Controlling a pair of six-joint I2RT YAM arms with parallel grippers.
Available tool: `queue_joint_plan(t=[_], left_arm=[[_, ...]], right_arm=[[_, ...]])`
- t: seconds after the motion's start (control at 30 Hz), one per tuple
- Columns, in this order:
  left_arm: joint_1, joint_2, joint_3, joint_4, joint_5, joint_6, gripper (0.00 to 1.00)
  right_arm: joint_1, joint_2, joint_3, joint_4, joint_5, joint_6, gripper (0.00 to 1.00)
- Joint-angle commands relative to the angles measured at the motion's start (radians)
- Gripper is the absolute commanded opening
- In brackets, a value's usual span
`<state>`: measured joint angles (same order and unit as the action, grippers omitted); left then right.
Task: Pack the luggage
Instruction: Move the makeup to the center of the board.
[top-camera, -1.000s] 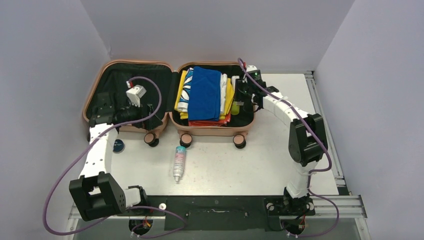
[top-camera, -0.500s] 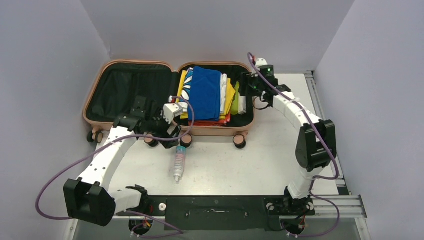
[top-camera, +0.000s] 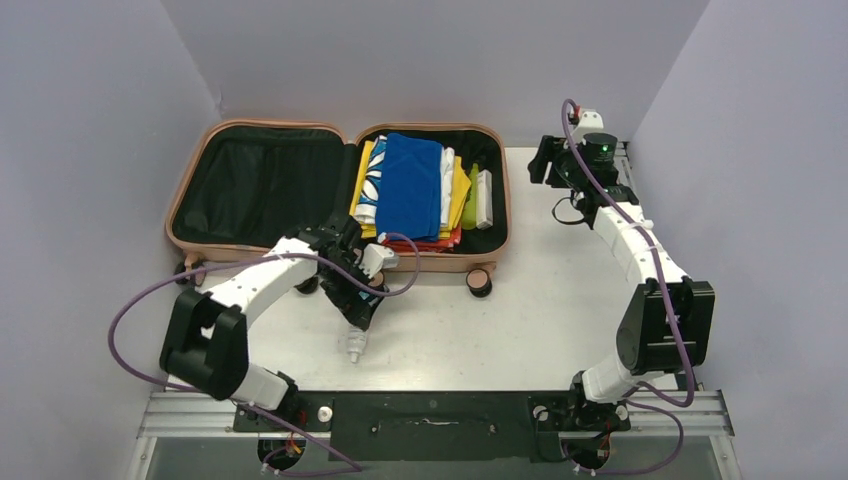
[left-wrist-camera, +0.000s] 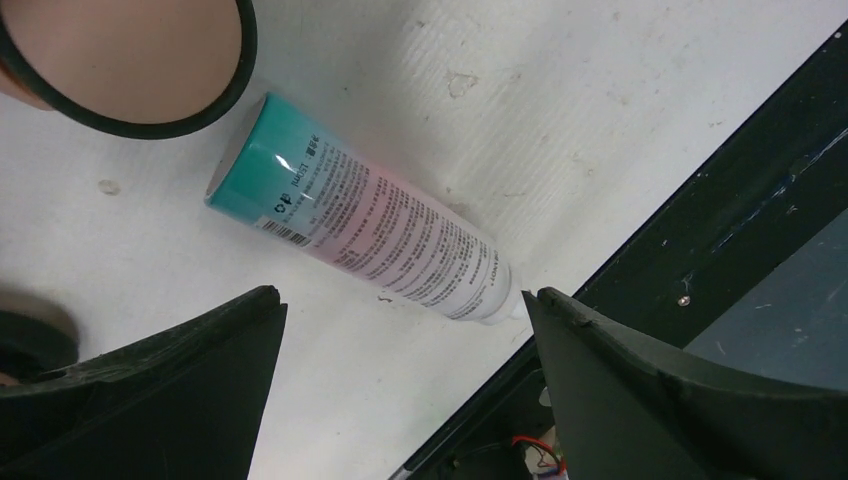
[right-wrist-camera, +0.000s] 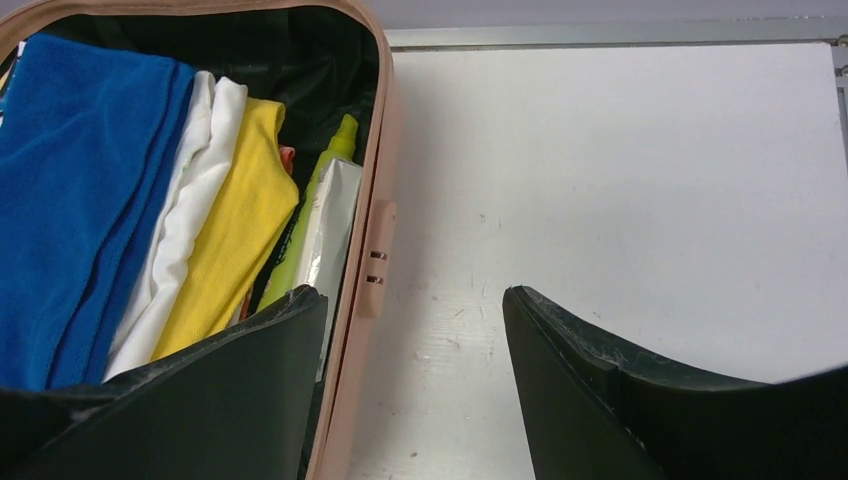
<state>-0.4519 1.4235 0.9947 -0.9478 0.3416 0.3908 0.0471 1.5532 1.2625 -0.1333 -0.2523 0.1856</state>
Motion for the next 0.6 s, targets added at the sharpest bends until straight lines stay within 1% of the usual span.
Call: queue_joint_plan(t=[0.0,0.1,0.2,0.5,0.57], left_arm=[[-0.011,0.135,0.097,-0.053,-0.028,-0.086,0.96],[-0.013,0.204,0.094,-0.011,-0.066,-0.151,0.96],[-0.025,0.252,0.073,0.054,-0.144,-0.202,0.96],[-0.040,0.367,0.118,0.066,-0.200,-0.258,0.96],[-0.047,0.381,0.123,0.064,-0.210,-0.265,0.98]], right_arm=[[-0.003,-0.056,-0.004,0.084,-0.004,-0.015,0.66],[-0.017,-0.067,-0.019,0.097,-0.001,-0.007,0.66],[-0.028,-0.082,-0.035,0.113,-0.002,-0.005,0.66],[-0.044,-0.091,-0.048,0.124,-0.001,-0.002,0.66],[-0.044,-0.086,-0.048,0.124,-0.002,0.000,0.66]])
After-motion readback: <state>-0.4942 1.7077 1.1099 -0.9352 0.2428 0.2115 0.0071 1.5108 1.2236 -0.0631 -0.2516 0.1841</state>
